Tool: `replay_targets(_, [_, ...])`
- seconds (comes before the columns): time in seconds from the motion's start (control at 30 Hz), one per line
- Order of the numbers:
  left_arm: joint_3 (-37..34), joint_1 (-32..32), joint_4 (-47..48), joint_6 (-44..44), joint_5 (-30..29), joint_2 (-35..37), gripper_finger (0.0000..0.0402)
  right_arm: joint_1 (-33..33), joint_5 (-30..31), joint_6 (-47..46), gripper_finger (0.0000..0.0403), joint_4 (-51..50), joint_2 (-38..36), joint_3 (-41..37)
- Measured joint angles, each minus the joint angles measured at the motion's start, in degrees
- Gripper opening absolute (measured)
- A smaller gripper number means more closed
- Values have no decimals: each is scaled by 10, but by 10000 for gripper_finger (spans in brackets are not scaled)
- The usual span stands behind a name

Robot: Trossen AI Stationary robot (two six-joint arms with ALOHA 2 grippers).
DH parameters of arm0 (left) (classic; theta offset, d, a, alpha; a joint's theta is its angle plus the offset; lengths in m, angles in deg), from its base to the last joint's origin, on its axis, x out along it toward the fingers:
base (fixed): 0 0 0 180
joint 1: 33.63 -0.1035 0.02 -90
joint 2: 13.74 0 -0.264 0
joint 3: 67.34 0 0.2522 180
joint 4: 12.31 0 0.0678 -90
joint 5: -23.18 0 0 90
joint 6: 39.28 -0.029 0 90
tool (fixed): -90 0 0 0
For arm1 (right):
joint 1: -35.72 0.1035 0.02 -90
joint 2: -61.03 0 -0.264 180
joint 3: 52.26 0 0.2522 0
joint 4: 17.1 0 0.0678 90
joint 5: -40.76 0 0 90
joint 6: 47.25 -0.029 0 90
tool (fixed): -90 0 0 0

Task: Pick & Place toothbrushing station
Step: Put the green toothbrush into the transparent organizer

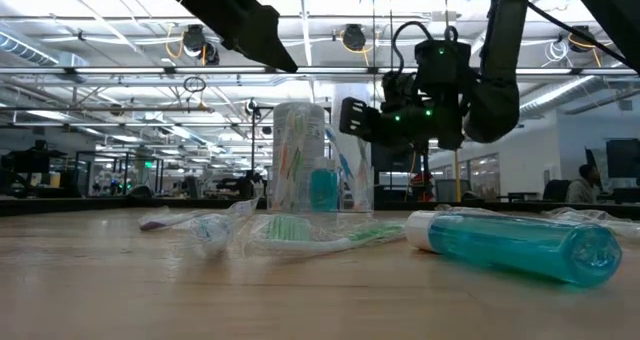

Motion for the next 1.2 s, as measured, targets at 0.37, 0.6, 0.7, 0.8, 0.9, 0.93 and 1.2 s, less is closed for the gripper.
replay_targets(0.37, [0,0,0,1,0,0,214,7,-1,3,15,-33,0,-4])
replay_targets(0.6, [0,0,0,2,0,0,214,7,0,22,30,-50,-1,-4])
replay_targets(0.7, [0,0,0,2,0,0,214,7,0,17,33,-52,0,-4])
replay_targets(0.8, [0,0,0,2,0,0,214,7,-1,17,33,-53,0,-4])
replay_targets(0.9, [0,0,0,2,0,0,214,7,-1,20,31,-53,0,-4])
replay_targets(0.93, [0,0,0,2,0,0,214,7,-1,25,31,-52,0,-4])
replay_targets(1.2, [0,0,0,35,7,0,214,9,-1,80,55,-53,-3,-4])
